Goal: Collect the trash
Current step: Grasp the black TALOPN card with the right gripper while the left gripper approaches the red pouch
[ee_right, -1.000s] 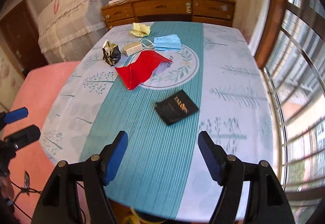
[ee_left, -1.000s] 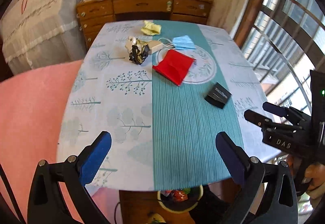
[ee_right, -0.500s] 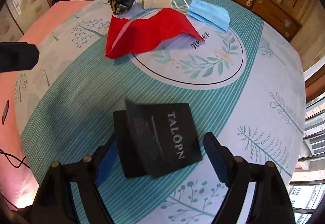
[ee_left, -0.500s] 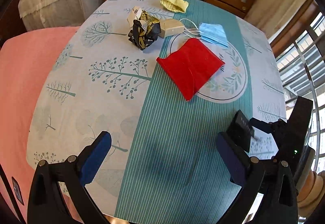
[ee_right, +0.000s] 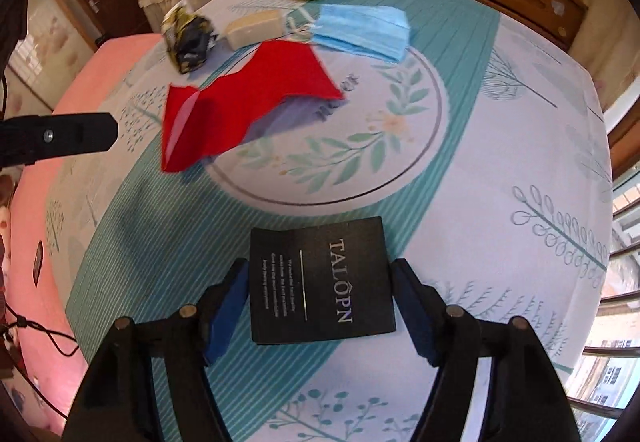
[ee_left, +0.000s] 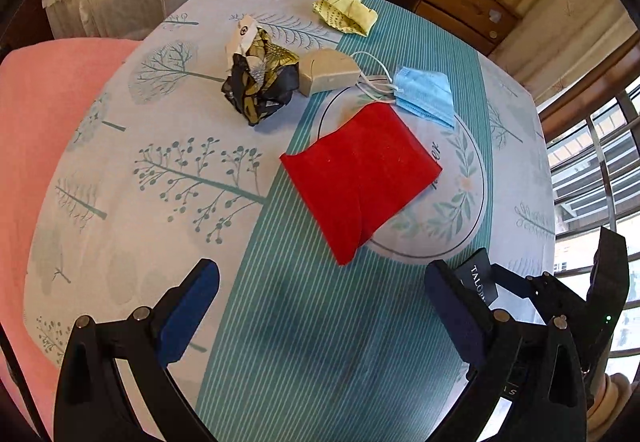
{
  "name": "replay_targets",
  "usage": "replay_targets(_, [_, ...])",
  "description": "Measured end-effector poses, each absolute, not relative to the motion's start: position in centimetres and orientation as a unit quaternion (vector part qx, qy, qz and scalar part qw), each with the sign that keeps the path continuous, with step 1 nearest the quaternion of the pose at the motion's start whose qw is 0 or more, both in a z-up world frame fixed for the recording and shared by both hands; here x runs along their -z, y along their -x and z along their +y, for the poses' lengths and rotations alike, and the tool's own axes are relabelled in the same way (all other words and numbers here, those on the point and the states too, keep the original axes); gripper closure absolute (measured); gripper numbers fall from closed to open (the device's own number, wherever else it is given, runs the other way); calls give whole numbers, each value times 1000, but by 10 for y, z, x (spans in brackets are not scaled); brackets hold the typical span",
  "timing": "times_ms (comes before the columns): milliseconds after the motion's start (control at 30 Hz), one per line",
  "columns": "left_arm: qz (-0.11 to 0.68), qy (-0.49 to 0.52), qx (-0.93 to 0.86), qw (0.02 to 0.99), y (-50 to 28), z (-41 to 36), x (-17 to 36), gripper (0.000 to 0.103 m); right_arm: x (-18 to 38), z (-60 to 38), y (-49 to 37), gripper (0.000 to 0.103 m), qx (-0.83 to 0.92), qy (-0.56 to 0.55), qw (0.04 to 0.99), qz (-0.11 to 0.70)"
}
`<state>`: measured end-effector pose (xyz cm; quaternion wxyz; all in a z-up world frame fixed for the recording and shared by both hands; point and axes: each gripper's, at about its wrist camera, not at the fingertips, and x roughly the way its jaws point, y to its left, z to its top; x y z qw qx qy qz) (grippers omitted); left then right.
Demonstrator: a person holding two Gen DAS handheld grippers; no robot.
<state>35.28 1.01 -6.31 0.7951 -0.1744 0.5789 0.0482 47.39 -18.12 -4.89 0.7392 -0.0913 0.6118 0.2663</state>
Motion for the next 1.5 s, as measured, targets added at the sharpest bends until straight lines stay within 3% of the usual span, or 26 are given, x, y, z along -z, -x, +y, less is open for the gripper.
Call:
replay_targets(800, [636,322,-161,683,-460,-7,137,1,57,-206,-516,32,-267,51,756,596])
replay_targets(1300, [680,252,-219,652,-508,-52,153,2,57,-213,-518,32,-270,26,759,592])
replay_targets(1400, [676,244,-225,658,-506,-53,147,18,57,-215,-517,32,-267,22,760,592])
replay_targets(1433, [673,242,-223,663,-505,-56,144,33,57,-215,-517,32,-266,21,761,591])
replay_targets(1467, [670,239,-219,668,-504,-57,140,55,57,-215,-517,32,-265,20,761,591])
replay_targets(1500, [669,236,-212,672,-504,-58,137,65,57,-215,-516,32,-264,20,762,591])
